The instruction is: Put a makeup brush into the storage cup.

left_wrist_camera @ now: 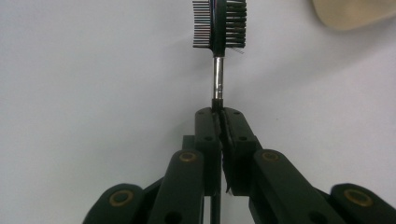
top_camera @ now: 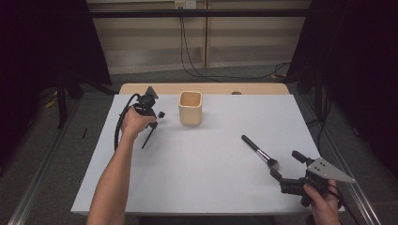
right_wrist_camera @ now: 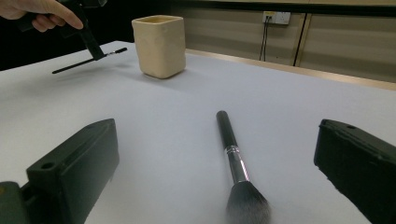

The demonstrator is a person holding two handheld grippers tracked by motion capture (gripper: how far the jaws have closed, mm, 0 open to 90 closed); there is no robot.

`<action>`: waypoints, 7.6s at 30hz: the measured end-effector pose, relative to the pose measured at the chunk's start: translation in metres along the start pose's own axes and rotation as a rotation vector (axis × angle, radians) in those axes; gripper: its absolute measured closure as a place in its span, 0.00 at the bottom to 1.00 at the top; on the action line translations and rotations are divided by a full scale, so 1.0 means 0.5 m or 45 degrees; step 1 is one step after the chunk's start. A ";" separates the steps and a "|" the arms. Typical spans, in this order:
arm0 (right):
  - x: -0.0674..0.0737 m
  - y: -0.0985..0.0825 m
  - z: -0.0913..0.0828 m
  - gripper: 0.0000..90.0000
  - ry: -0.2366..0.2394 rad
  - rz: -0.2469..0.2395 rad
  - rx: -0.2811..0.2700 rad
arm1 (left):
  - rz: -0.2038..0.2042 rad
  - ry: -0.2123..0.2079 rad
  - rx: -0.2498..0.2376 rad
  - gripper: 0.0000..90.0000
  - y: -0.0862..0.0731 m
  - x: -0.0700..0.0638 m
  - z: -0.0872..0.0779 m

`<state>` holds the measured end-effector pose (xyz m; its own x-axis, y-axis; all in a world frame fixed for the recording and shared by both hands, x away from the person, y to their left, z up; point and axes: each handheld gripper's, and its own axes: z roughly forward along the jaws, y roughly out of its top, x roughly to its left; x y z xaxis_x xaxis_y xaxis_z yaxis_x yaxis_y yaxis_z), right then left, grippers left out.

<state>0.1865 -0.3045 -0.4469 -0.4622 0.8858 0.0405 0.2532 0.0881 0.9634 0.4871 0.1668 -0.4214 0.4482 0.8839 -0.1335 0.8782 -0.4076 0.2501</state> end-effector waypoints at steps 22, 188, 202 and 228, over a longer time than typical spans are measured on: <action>0.001 0.001 0.001 0.00 -0.002 0.013 -0.005 | -0.013 -0.069 -0.276 0.96 -0.034 0.009 -0.043; -0.004 -0.001 -0.002 0.00 0.006 0.027 -0.007 | 0.184 -0.285 -1.320 0.95 0.082 -0.136 -0.104; -0.003 -0.002 -0.002 0.00 0.011 0.033 0.001 | 0.220 -0.274 -1.286 0.95 0.082 -0.145 -0.070; -0.002 -0.002 0.000 0.00 0.011 0.032 -0.001 | 0.210 -0.273 -1.228 0.95 0.054 -0.144 -0.004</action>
<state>0.1865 -0.3057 -0.4480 -0.4630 0.8839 0.0667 0.2641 0.0657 0.9622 0.4781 0.0928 -0.4030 0.6560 0.7345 -0.1734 0.3347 -0.0772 0.9392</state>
